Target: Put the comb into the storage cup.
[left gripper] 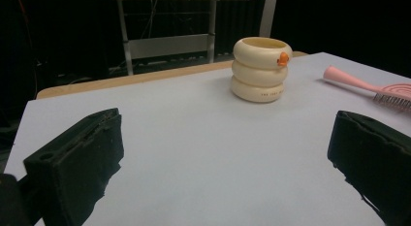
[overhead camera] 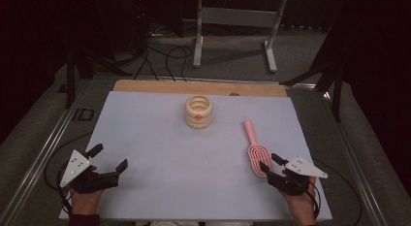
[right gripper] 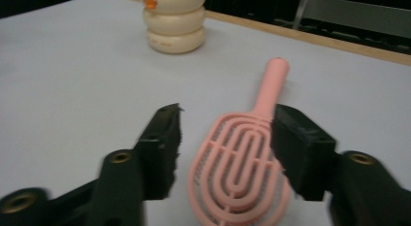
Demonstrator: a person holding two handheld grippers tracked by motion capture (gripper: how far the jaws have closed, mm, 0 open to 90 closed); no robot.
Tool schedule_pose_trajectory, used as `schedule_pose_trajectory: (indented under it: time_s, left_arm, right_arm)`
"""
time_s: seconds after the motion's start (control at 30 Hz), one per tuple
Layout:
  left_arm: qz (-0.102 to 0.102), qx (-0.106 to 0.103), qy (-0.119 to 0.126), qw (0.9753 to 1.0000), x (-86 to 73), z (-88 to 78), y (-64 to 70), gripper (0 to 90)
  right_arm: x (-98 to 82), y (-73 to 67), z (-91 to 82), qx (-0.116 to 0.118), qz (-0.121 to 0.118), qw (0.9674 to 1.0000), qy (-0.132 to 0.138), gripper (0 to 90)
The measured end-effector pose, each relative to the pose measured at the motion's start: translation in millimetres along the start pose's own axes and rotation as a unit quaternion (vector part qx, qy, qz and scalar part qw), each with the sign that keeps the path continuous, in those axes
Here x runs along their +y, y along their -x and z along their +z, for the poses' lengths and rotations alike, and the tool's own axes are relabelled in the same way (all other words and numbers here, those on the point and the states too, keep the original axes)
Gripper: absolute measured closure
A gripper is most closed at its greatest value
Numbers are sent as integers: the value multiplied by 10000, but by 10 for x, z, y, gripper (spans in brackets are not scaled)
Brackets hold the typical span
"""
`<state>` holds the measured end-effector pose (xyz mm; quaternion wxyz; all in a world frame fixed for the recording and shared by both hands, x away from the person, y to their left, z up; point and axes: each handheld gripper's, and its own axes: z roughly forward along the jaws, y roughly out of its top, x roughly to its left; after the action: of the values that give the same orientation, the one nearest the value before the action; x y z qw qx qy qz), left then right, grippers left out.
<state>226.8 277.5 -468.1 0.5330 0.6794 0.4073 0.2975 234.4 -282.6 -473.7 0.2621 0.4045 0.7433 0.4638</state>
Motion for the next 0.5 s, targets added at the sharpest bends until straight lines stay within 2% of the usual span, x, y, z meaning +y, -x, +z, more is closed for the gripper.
schedule_pose_trajectory:
  time_s: [0.13,0.3,0.5]
  left_arm:
    - [-6,6,3,10000,-2,-1,0,3]
    - [4,10,5,10000,1,-3,7,3]
    - [-5,10,24,10000,0,-6,9,3]
  right_arm:
    - [17,-85,36,148,-160,9997,-53,564]
    - [31,-160,66,275,-215,9994,-48,584]
    - [27,-184,80,370,-242,9990,-62,642]
